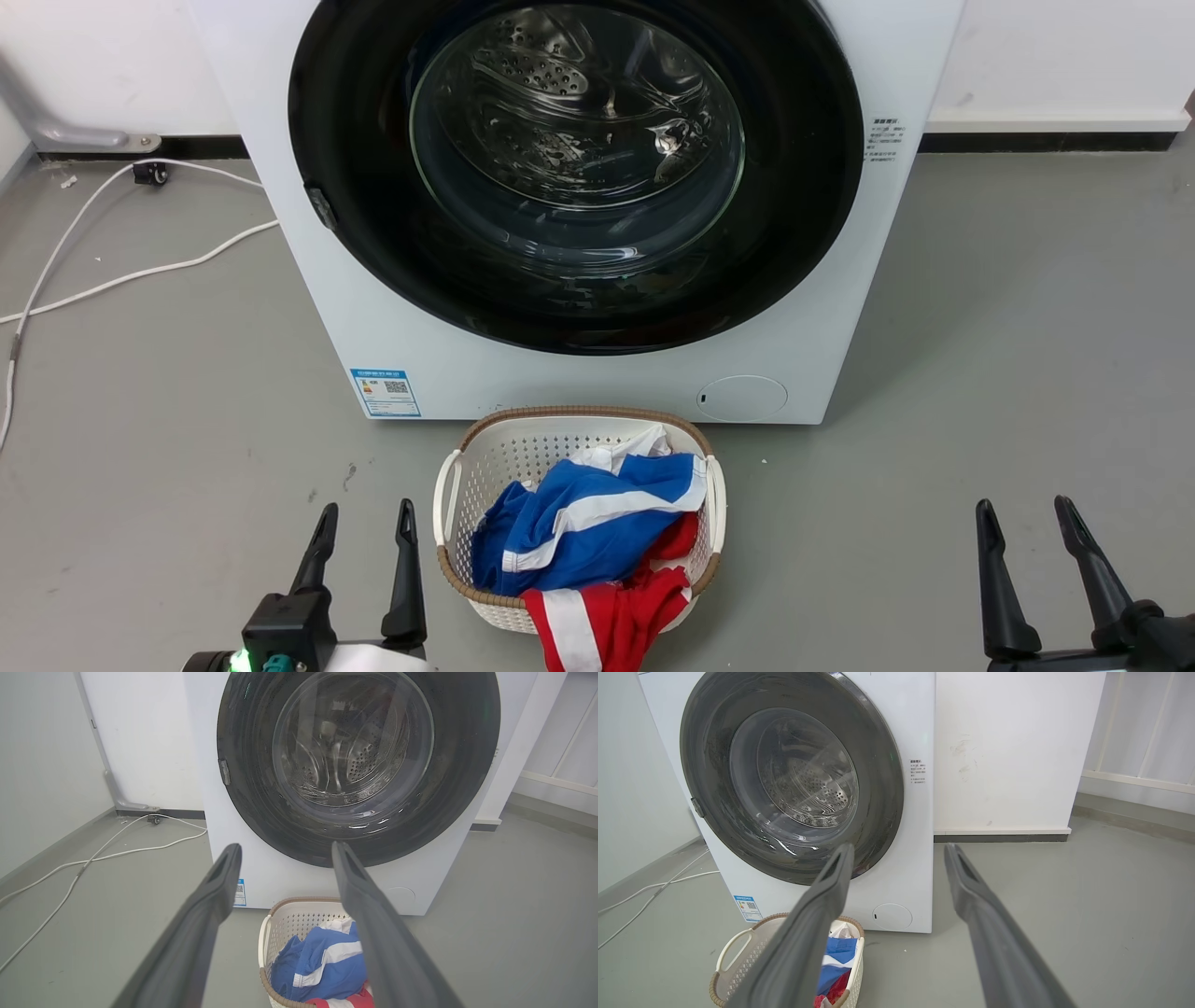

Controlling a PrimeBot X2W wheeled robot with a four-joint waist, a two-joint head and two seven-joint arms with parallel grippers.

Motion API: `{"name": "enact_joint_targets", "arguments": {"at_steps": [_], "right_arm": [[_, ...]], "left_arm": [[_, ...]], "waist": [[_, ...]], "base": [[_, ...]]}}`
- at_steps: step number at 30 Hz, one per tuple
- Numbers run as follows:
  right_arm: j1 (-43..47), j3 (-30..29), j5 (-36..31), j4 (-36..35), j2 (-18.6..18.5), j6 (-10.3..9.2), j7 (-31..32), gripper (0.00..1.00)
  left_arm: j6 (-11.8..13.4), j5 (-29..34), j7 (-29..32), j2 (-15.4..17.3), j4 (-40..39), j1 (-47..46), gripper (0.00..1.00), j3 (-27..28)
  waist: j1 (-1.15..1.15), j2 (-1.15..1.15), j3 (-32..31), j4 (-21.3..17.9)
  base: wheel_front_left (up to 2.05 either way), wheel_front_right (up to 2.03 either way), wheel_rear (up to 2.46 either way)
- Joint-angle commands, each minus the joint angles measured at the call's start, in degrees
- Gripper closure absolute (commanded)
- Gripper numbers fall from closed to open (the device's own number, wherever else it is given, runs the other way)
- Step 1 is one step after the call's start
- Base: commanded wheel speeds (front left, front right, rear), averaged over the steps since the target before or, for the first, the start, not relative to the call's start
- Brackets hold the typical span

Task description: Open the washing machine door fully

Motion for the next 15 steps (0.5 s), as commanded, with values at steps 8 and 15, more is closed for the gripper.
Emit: {"name": "enact_joint_targets", "arguments": {"at_steps": [8, 15], "right_arm": [[0.4, 0.4, 0.4, 0.3, 0.1, -0.02, -0.1, 0.0], [0.1, 1.2, 0.3, 0.0, 0.1, -0.02, -0.1, 1.0]], "left_arm": [[0.3, -0.2, -0.2, 0.0, 0.7, 0.4, 0.0, 0.4], [0.3, 0.0, -0.2, 0.0, 0.9, 0.1, 0.0, 0.5]], "waist": [[0.0, 0.0, 0.0, 0.0], [0.0, 0.0, -0.1, 0.1]], "base": [[0.0, 0.0, 0.0], [0.0, 0.0, 0.0]]}}
